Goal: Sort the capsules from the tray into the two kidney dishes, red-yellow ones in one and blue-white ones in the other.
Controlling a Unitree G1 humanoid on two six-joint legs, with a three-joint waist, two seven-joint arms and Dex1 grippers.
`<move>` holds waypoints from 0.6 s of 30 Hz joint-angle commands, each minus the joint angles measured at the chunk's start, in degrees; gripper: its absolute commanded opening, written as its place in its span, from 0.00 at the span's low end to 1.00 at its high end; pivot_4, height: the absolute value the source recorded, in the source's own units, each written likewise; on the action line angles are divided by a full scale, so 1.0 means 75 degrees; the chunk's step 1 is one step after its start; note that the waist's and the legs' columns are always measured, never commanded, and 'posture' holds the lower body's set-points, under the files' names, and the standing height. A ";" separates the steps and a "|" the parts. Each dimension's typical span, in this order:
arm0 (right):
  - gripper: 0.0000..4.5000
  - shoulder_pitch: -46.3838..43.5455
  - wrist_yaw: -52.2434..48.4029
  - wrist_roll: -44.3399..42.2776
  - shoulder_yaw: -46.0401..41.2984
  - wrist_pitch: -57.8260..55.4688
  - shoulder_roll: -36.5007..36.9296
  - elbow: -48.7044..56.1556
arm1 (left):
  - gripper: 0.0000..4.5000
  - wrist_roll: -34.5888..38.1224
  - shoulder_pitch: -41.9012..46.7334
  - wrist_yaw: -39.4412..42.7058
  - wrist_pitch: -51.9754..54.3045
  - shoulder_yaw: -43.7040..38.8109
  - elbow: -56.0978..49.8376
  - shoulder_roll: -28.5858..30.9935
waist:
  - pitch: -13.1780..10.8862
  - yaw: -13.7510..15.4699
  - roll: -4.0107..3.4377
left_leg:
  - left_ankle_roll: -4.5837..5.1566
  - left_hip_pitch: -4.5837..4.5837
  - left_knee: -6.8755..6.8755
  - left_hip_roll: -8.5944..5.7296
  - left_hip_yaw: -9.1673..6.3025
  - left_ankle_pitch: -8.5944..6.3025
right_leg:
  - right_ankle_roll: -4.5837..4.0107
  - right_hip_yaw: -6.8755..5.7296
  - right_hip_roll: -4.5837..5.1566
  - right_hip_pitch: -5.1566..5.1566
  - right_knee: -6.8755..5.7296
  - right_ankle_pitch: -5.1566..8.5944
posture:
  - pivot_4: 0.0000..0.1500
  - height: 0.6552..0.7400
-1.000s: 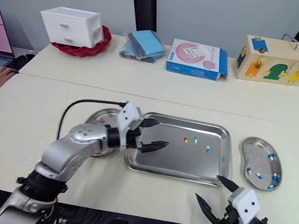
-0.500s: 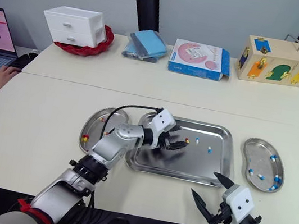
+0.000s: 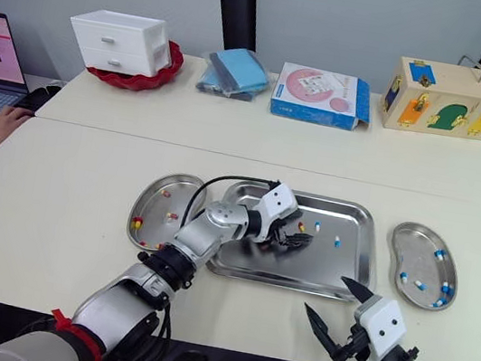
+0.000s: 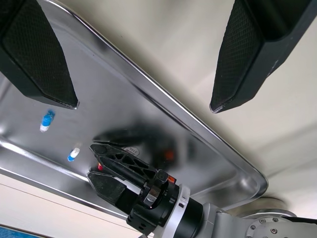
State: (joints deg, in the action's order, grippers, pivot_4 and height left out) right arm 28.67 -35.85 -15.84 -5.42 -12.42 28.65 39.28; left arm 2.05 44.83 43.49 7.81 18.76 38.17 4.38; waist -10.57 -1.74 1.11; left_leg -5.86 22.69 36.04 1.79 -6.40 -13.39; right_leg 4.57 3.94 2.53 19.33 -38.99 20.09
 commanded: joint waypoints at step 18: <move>1.00 -0.0081 0.0078 -0.0190 -0.0069 -0.0262 0.0104 0.0388 | 0.79 -0.0231 -0.0117 -0.0009 -0.0007 -0.0207 -0.0120 -0.0043 | 0.0000 -0.0001 0.0000 | 0.0000 -0.0001 0.0000 0.0000 0.0000 0.0000 | 0.0000 0.0000 0.0000 -0.0001 -0.0001 0.0000 | 1.00 0.93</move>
State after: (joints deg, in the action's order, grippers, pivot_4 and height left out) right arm 28.03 -35.34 -16.89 -5.42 -14.76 28.98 40.07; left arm 0.78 44.77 44.26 7.14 17.72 38.61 4.28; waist -10.57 -1.74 1.11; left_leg -5.86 22.68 36.05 1.79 -6.40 -13.39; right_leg 4.57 3.94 2.53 19.32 -39.00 20.09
